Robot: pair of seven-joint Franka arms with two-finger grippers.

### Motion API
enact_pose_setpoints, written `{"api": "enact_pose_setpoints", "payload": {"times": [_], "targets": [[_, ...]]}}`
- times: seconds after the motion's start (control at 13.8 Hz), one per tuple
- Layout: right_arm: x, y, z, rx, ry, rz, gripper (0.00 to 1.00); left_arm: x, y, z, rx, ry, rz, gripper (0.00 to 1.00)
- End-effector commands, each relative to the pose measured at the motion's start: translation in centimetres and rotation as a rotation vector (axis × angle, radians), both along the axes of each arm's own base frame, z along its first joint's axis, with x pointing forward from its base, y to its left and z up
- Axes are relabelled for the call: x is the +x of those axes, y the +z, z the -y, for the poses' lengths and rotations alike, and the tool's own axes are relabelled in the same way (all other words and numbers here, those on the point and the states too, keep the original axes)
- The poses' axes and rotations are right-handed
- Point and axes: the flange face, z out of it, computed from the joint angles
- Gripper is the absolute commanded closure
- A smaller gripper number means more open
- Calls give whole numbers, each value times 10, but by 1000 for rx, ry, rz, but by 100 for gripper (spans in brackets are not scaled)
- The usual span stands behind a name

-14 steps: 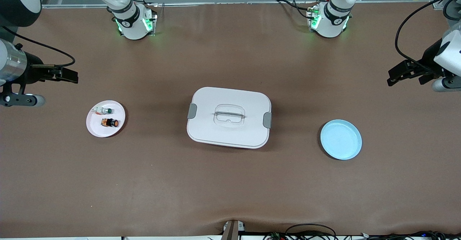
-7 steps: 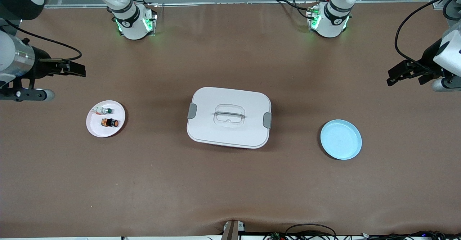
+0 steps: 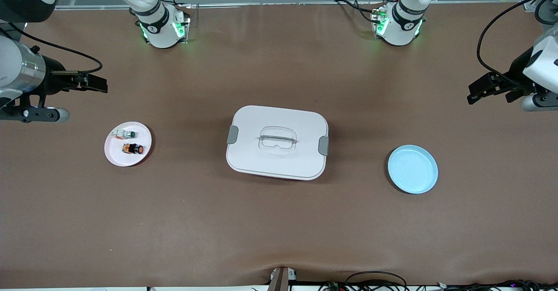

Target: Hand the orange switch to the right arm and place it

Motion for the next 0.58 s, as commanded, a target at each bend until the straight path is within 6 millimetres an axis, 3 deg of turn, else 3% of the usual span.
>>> {"api": "enact_pose_setpoints", "payload": {"times": [0.0,0.51], "targets": [[-20,8,-1,21,-22,42,0,0,5,1,6,0,-6,0],[-52,11,5,46,-32,162,0,0,5,0,6,2,-6,0]]}}
